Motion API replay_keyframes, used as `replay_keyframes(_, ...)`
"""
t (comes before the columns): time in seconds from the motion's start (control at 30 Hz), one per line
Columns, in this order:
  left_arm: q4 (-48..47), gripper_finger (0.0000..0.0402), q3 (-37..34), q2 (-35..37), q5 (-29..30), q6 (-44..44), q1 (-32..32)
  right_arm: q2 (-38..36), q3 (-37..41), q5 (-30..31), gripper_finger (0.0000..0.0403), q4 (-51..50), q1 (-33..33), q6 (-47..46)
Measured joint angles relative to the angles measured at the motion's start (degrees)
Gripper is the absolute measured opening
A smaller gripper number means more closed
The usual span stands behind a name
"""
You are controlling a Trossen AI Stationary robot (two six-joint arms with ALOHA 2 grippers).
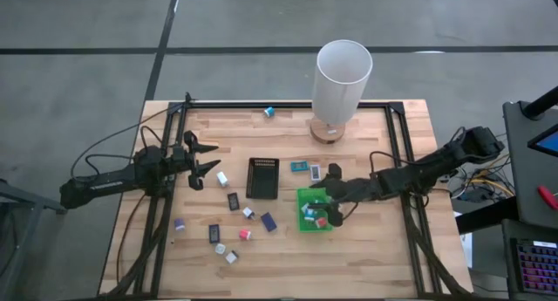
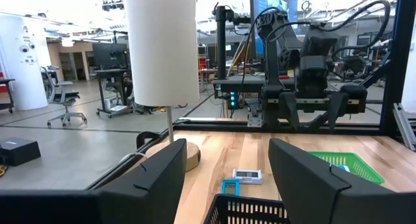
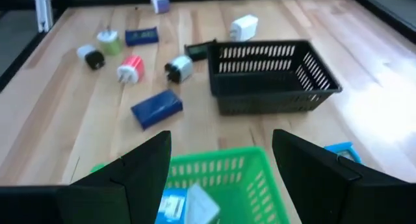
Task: Pick & Place Office items
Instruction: Put the blue charger adapter into the green bin
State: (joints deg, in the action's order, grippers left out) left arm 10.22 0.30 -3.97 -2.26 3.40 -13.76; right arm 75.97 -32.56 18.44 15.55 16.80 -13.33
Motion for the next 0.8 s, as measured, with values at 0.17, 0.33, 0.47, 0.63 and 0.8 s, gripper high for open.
replay_keyframes(0.17,0.0,0.0225,0.0,0.0,0.0,0.0,0.0,1.2,-2.2,1.2,0.0270,0.0,-1.2,0.1)
replay_keyframes(0.33,0.0,0.0225,0.0,0.0,0.0,0.0,0.0,3.5,-5.8,1.3,0.0272,-0.1,-4.2,3.7)
replay_keyframes(0.47,0.0,0.0225,0.0,0.0,0.0,0.0,0.0,5.4,-8.4,-2.1,0.0258,-0.2,-6.4,12.9)
replay_keyframes(0.63,0.0,0.0225,0.0,0.0,0.0,0.0,0.0,5.7,-9.3,-11.6,0.0245,1.3,-11.1,16.6)
replay_keyframes(0.8,0.0,0.0225,0.0,0.0,0.0,0.0,0.0,5.7,-6.4,-15.7,0.0258,9.7,-14.4,16.5)
